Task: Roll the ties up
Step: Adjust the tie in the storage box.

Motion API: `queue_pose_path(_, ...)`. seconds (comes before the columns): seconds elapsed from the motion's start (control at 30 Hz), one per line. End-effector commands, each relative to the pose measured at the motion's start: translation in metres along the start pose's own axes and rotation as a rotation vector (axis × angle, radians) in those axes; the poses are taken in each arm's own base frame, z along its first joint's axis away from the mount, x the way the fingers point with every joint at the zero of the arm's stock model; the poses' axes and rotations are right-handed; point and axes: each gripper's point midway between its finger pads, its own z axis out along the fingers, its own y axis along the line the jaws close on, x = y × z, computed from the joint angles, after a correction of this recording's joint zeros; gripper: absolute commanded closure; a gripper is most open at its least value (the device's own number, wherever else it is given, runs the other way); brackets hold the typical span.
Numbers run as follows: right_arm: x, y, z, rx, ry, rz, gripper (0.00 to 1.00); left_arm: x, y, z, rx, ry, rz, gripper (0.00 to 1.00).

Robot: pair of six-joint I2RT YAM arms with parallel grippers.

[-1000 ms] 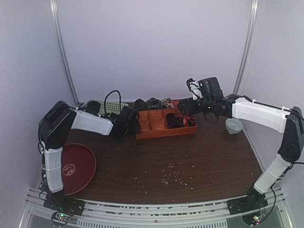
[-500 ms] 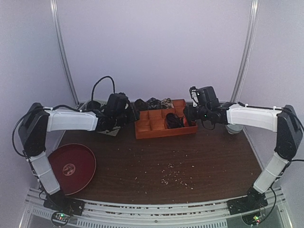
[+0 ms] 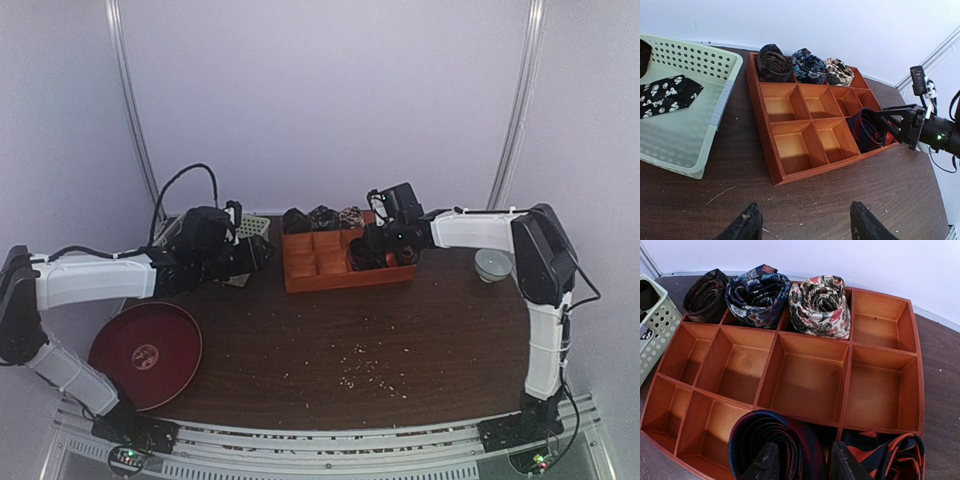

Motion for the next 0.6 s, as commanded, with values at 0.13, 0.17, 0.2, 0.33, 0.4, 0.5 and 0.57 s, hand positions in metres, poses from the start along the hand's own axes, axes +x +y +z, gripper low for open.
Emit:
queue_pose_path(0.13, 0.026, 0.002, 0.024, -0.065, 0.106, 0.011, 0.76, -0.01, 0.0, -0.022, 0.007, -0.045, 0.029, 0.39)
queue_pose_path(0.17, 0.029, 0.003, 0.025, -0.074, 0.117, 0.013, 0.78, -0.011, 0.001, -0.023, 0.006, -0.046, 0.027, 0.39)
queue_pose_path(0.2, 0.032, 0.004, 0.027, -0.076, 0.126, 0.016, 0.79, -0.011, 0.0, -0.023, 0.009, -0.047, 0.025, 0.39)
queue_pose_path(0.33, 0.045, 0.005, 0.035, -0.087, 0.165, 0.031, 0.86, -0.009, 0.001, -0.021, 0.006, -0.045, 0.025, 0.39)
queue_pose_path(0.4, 0.051, 0.004, 0.038, -0.083, 0.182, 0.039, 0.89, -0.008, 0.003, -0.021, 0.002, -0.046, 0.022, 0.39)
queue_pose_path(0.5, 0.06, 0.002, 0.045, -0.07, 0.213, 0.048, 0.94, -0.003, 0.005, -0.018, -0.003, -0.035, 0.021, 0.39)
queue_pose_path(0.57, 0.063, 0.002, 0.048, -0.064, 0.23, 0.05, 0.94, -0.002, 0.006, -0.017, -0.004, -0.031, 0.02, 0.39)
